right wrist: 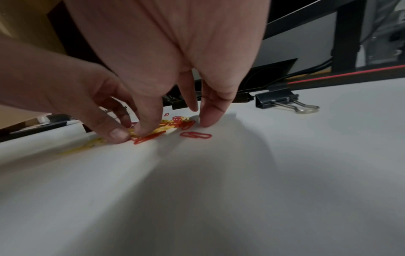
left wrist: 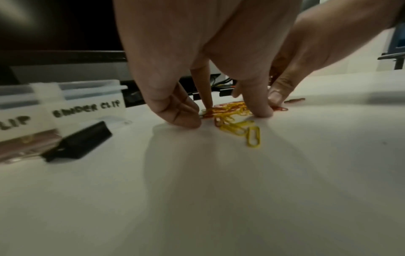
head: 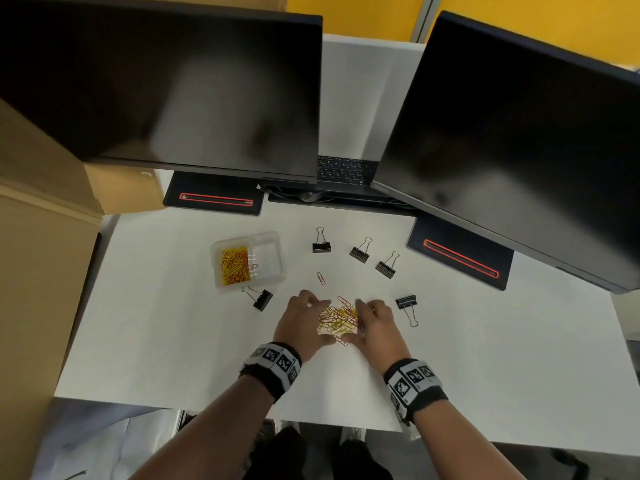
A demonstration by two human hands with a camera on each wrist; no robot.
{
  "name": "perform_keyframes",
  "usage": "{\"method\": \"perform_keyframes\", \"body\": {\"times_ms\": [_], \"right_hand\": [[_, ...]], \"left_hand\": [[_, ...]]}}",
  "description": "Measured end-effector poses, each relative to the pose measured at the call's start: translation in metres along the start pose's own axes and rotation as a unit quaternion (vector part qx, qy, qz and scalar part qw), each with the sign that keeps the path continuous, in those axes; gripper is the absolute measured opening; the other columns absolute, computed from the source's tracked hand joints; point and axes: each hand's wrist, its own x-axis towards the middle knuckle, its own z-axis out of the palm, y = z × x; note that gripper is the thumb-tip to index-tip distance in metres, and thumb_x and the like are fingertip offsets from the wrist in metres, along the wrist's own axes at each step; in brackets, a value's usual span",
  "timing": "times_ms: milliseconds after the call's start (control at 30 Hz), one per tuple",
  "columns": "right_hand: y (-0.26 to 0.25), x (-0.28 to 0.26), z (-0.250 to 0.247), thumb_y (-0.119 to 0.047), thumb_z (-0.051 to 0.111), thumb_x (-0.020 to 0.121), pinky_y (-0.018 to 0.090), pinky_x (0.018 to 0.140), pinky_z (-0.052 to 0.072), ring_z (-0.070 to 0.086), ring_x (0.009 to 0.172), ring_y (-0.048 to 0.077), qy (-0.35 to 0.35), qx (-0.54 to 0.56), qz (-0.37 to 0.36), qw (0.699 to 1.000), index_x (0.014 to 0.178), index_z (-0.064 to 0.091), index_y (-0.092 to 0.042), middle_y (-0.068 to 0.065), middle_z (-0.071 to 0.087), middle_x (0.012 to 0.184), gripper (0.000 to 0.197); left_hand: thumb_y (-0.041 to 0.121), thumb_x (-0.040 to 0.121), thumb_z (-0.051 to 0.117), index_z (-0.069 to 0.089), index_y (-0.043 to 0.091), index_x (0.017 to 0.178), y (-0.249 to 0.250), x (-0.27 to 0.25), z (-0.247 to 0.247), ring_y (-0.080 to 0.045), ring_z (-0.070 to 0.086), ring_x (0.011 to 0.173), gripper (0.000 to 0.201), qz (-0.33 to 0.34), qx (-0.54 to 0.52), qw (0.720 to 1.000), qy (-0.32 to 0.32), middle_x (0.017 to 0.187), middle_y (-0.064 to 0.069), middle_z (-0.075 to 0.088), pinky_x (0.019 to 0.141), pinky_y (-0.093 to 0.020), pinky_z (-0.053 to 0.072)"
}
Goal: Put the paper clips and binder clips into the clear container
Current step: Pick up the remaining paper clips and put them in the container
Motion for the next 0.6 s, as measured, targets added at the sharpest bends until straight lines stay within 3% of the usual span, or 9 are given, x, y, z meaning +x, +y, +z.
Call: {"method": "perform_keyframes", "body": {"times_ms": [67,200,333,500,600], "right_hand": [[-0.006,0.007,0.001,-0.029,0.073,0.081,0.034,0.089,0.047,0.048,0.108,0.028,0.001,-0.024,-0.021,0.999,0.133,0.052,-0.008,0.013,0.049,0.117,0.06],[-0.012,0.017,-0.005,-0.017,0.058,0.091,0.034,0.072,0.051,0.056,0.09,0.028,0.029,-0.024,-0.034,0.999,0.108,0.067,-0.009,0.011,0.053,0.097,0.021],[-0.012,0.02,-0.007,-0.01,0.054,0.092,0.034,0.07,0.049,0.059,0.082,0.027,0.031,-0.016,-0.031,0.999,0.095,0.071,-0.008,0.009,0.057,0.089,0.017],[-0.006,0.018,-0.011,-0.004,0.056,0.087,0.034,0.069,0.051,0.061,0.076,0.023,0.041,0.025,-0.007,0.999,0.086,0.072,-0.011,0.007,0.062,0.085,0.018],[-0.002,0.012,-0.017,-0.005,0.06,0.086,0.024,0.069,0.051,0.061,0.074,0.016,0.059,0.084,0.018,0.995,0.083,0.073,-0.013,0.003,0.067,0.084,0.016]], "left_hand": [[0.041,0.076,0.078,0.052,0.028,0.136,0.006,0.005,0.003,-0.015,0.043,0.115,0.067,0.001,-0.002,1.0,0.005,0.125,0.004,0.044,0.093,-0.032,0.047],[0.03,0.085,0.072,0.063,0.025,0.123,0.013,0.013,0.004,-0.016,0.053,0.107,0.039,-0.001,-0.022,0.999,0.03,0.113,0.003,0.054,0.092,-0.033,0.049],[0.024,0.094,0.061,0.069,0.021,0.114,0.011,0.013,0.008,-0.017,0.059,0.098,0.022,0.004,-0.044,0.998,0.05,0.104,0.001,0.06,0.088,-0.027,0.048],[0.02,0.094,0.061,0.073,0.016,0.108,0.008,0.012,0.006,-0.016,0.062,0.095,0.019,-0.01,-0.088,0.994,0.067,0.102,-0.002,0.066,0.083,-0.019,0.043],[0.017,0.091,0.066,0.074,0.016,0.105,0.005,0.011,0.002,-0.014,0.064,0.092,0.017,-0.034,-0.134,0.988,0.069,0.1,-0.002,0.068,0.083,-0.02,0.05]]}}
